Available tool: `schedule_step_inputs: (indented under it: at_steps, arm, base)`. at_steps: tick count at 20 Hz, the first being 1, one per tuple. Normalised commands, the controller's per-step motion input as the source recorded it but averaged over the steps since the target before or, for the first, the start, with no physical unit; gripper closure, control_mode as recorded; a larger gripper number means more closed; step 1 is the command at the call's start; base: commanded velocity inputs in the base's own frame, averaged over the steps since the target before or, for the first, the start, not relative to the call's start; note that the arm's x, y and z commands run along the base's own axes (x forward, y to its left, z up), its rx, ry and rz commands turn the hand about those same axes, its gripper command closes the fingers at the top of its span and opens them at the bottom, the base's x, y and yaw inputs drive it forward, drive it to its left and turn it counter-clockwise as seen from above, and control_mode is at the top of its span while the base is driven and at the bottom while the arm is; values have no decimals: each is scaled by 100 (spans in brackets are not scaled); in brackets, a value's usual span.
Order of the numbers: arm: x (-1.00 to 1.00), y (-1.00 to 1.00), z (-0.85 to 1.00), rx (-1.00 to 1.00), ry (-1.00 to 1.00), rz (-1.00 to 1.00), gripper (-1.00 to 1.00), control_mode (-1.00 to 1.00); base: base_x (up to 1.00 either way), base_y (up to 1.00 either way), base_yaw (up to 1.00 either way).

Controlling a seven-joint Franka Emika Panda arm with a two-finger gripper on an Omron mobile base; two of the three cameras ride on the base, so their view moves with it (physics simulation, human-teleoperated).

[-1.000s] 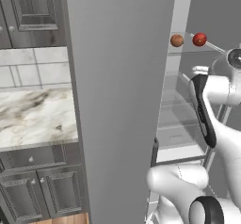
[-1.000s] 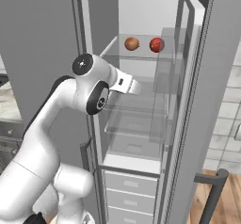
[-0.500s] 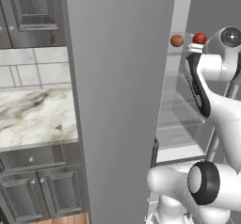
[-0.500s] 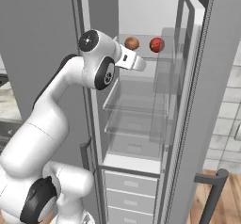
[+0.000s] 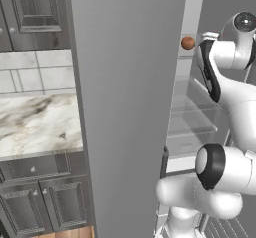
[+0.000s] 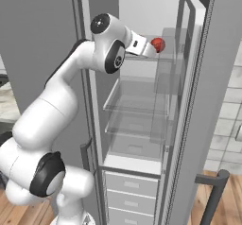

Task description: Grab the onions from the fridge, place them in the blender, close the lid, and turn on the blender to create a marinade.

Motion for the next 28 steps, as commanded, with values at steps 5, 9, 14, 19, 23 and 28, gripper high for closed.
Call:
schedule_step_inputs:
  at_steps: [5,9,14,19,23,28]
  arm:
    - [50,-7,0,1,1,0,-100,-100]
    - [49,-4,0,1,0,0,-100,-100]
    - [34,-23,0,1,0,-1,-100,-100]
    - [26,-32,0,0,3,-3,-100,-100]
    - [37,-27,-1,0,5,-2,-100,-100]
    - [49,-17,-7,0,5,0,-100,-100]
  base:
    - [0,0,0]
    - [0,0,0]
    - [0,0,0]
    - [0,0,0]
    - [0,0,0]
    - [0,0,0]
